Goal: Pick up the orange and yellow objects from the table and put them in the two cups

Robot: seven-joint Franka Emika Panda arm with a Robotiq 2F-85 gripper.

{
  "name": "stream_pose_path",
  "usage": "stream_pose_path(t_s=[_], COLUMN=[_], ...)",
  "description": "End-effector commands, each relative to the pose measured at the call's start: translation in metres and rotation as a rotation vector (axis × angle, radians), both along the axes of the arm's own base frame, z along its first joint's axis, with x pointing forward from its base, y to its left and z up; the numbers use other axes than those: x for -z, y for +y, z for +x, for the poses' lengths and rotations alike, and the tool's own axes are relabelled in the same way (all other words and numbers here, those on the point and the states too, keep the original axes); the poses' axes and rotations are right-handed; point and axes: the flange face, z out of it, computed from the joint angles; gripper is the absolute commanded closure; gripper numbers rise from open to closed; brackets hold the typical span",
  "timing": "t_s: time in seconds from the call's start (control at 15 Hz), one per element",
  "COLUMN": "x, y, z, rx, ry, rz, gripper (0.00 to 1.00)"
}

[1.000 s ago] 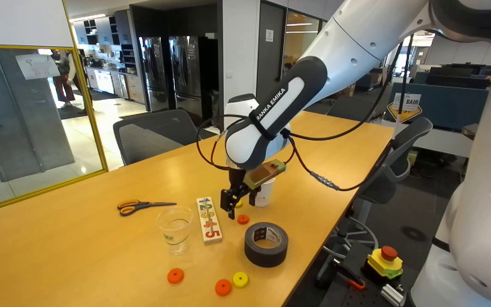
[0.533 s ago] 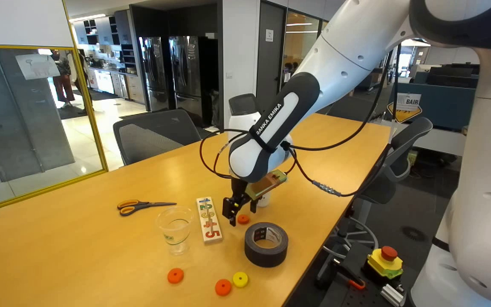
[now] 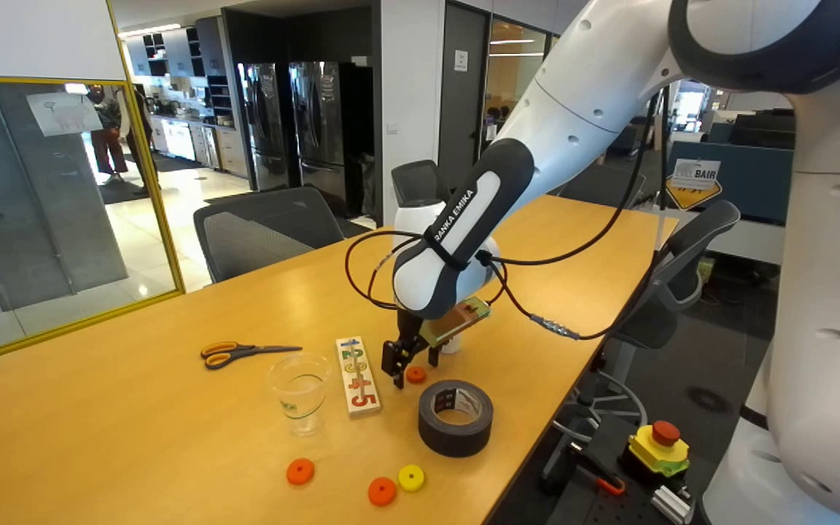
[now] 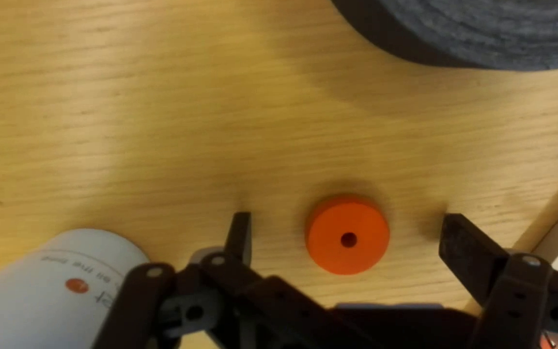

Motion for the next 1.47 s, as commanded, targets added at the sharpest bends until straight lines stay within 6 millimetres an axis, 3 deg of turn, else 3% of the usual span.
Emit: stream_pose_path(t_s=[0.0, 0.27, 0.33, 0.47, 0.93, 1.13, 1.4], x=[-0.003, -0.004, -0.004, -0.005, -0.017, -0.025, -0.056], y=[-0.004, -0.004, -0.004, -0.002, -0.002, 0.008, 0.031], z=[0.011, 0.011, 0.011, 0.011, 0.015, 0.020, 0.037], rx=[0.009, 0.016, 0.019, 0.027, 0.049, 0.018, -0.053], ry=[-0.037, -0.041, -0.037, -0.022, 0.000, 0.008, -0.011], rz=[0.009, 0.012, 0.015, 0.035, 0.033, 0.036, 0.048], gripper=[0.00, 0.04, 0.26, 0.30, 0.82, 0.78, 0.78])
